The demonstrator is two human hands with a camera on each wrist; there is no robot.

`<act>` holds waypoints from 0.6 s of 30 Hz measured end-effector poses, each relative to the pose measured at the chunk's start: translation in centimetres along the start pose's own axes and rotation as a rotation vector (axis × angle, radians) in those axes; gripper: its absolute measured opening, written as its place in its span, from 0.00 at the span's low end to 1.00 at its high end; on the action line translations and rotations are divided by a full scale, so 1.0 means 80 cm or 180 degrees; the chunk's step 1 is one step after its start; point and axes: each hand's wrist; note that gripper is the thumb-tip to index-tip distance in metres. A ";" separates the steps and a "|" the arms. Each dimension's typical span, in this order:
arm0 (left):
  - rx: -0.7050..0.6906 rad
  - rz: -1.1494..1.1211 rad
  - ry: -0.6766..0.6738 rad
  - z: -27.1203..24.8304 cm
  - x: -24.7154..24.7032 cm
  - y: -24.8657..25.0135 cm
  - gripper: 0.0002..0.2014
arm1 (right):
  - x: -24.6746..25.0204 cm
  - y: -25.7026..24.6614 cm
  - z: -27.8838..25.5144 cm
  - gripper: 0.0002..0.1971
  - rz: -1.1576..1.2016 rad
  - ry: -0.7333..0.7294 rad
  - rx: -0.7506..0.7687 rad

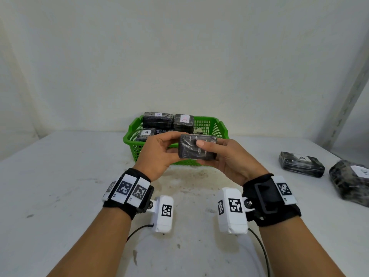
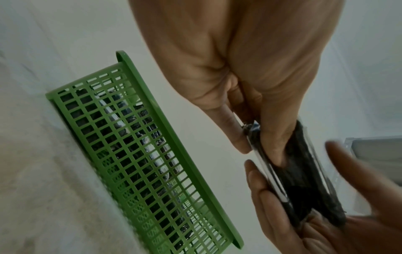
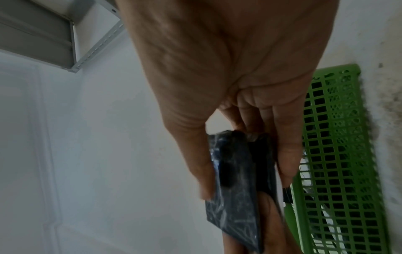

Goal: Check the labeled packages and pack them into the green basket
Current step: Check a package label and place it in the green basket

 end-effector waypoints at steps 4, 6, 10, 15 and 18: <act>-0.0007 -0.0029 -0.0108 0.001 -0.002 0.001 0.26 | -0.008 0.005 0.002 0.18 -0.0041 0.0190 0.0208; 0.0040 -0.0087 -0.0284 0.001 -0.002 0.001 0.31 | -0.007 0.004 0.001 0.19 0.0041 0.0206 0.0286; 0.0247 -0.0270 -0.0422 0.000 -0.001 0.007 0.36 | -0.004 0.002 -0.001 0.28 0.0049 0.0113 0.0288; 0.0311 -0.0075 -0.0135 0.000 0.001 0.008 0.30 | -0.009 -0.001 -0.001 0.30 0.0111 0.0104 0.0232; 0.0257 -0.0074 -0.0103 -0.001 0.000 0.007 0.31 | -0.008 -0.005 -0.004 0.23 0.0098 0.0119 0.0014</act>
Point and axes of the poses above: each hand's wrist, its own z-axis towards the middle knuckle, its own x-axis out of the back of the hand, y = z × x, and after that the axes turned 13 degrees about z, right-handed
